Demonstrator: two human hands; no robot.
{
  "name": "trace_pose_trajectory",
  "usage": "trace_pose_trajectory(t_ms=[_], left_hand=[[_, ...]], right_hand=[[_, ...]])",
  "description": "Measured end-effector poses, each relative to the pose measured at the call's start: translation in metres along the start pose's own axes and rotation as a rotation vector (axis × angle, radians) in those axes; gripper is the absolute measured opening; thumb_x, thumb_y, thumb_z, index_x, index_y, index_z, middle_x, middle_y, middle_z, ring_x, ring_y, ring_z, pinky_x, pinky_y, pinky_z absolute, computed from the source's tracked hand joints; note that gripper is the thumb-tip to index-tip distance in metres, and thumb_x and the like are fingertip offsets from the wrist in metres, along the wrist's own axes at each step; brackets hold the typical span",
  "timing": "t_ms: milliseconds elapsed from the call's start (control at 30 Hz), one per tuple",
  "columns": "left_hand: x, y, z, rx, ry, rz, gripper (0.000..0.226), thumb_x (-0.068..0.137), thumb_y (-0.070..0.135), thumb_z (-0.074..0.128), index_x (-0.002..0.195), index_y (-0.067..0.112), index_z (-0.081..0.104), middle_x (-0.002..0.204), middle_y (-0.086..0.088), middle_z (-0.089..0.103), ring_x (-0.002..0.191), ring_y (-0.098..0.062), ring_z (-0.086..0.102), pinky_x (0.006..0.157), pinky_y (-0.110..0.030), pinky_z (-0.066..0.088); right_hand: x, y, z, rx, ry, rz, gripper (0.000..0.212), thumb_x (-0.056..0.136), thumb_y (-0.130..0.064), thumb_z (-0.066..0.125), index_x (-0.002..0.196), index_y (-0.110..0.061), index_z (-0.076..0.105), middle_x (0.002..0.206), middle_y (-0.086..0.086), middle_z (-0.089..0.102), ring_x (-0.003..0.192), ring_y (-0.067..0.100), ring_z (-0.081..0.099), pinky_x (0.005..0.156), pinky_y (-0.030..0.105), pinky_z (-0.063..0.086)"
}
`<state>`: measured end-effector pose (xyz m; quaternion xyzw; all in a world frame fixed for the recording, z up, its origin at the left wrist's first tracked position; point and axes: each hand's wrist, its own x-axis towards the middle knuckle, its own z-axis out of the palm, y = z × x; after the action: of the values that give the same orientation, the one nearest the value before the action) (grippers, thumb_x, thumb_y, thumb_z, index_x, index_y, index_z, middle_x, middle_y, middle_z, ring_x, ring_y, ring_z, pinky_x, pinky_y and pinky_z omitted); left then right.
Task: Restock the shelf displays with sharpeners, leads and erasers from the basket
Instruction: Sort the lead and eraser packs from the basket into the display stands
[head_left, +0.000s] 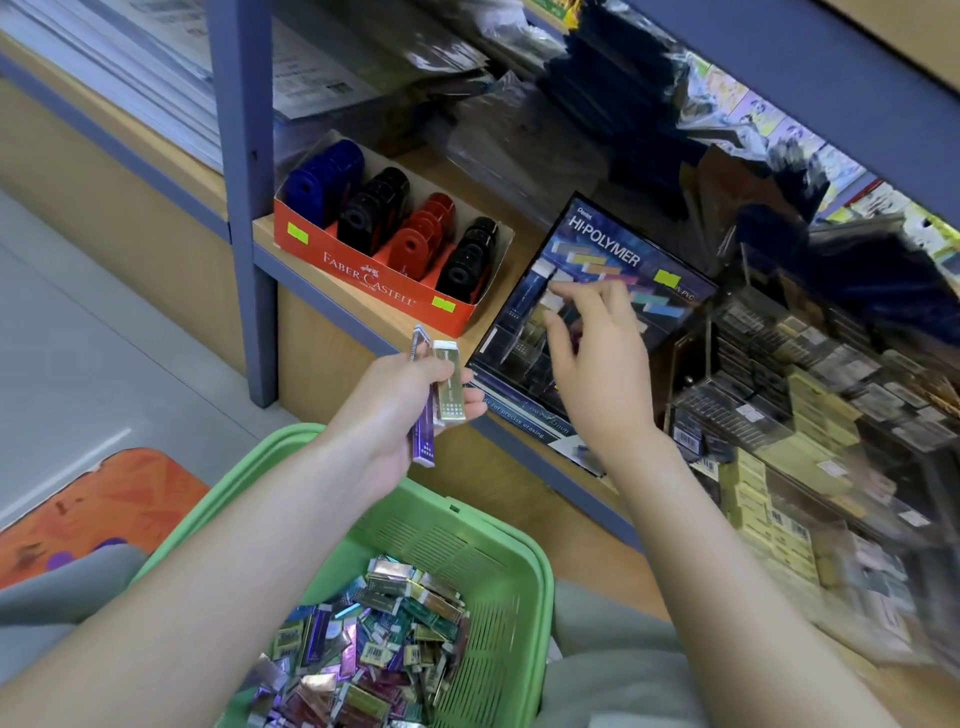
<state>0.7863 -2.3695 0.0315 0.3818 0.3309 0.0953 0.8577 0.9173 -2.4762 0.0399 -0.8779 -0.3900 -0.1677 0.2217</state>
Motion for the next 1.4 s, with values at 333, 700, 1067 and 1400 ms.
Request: trace_pose_trajectory(t_ms=[333, 700, 1067, 1400], left_hand=[[0.002, -0.007, -0.005, 0.057, -0.036, 0.066, 0.015, 0.089, 0.013, 0.063, 0.104, 0.012, 0.064, 0.093, -0.008, 0.073, 0.07, -0.01, 0.071, 0.055, -0.019, 0.055], [0.004, -0.01, -0.002, -0.031, -0.032, 0.022, 0.012, 0.091, 0.015, 0.059, 0.092, 0.004, 0.063, 0.089, -0.015, 0.063, 0.065, -0.018, 0.069, 0.056, -0.027, 0.058], [0.009, -0.018, -0.002, 0.193, 0.045, -0.024, 0.021, 0.092, 0.025, 0.059, 0.101, 0.006, 0.063, 0.081, -0.004, 0.064, 0.052, -0.011, 0.047, 0.033, -0.016, 0.036], [0.009, -0.017, 0.001, 0.194, -0.011, -0.041, 0.024, 0.092, 0.027, 0.059, 0.093, 0.003, 0.059, 0.086, -0.006, 0.061, 0.053, -0.011, 0.044, 0.033, -0.016, 0.032]], right_hand=[[-0.038, -0.037, 0.002, 0.665, -0.477, 0.278, 0.04, 0.083, -0.02, 0.072, 0.119, -0.022, 0.056, 0.09, 0.001, 0.063, 0.064, 0.009, 0.053, 0.066, 0.023, 0.048], [-0.024, -0.03, -0.016, 0.873, -0.16, 0.368, 0.018, 0.088, -0.01, 0.065, 0.094, -0.016, 0.049, 0.082, -0.002, 0.059, 0.068, 0.004, 0.059, 0.067, 0.019, 0.052], [0.003, 0.015, -0.006, 0.355, 0.079, 0.241, 0.005, 0.096, -0.018, 0.054, 0.097, -0.022, 0.057, 0.085, -0.004, 0.062, 0.083, 0.02, 0.065, 0.08, 0.044, 0.053], [0.025, 0.004, -0.011, 0.127, -0.085, 0.074, 0.028, 0.096, -0.014, 0.055, 0.123, -0.014, 0.063, 0.125, 0.009, 0.058, 0.112, 0.022, 0.056, 0.099, 0.038, 0.045]])
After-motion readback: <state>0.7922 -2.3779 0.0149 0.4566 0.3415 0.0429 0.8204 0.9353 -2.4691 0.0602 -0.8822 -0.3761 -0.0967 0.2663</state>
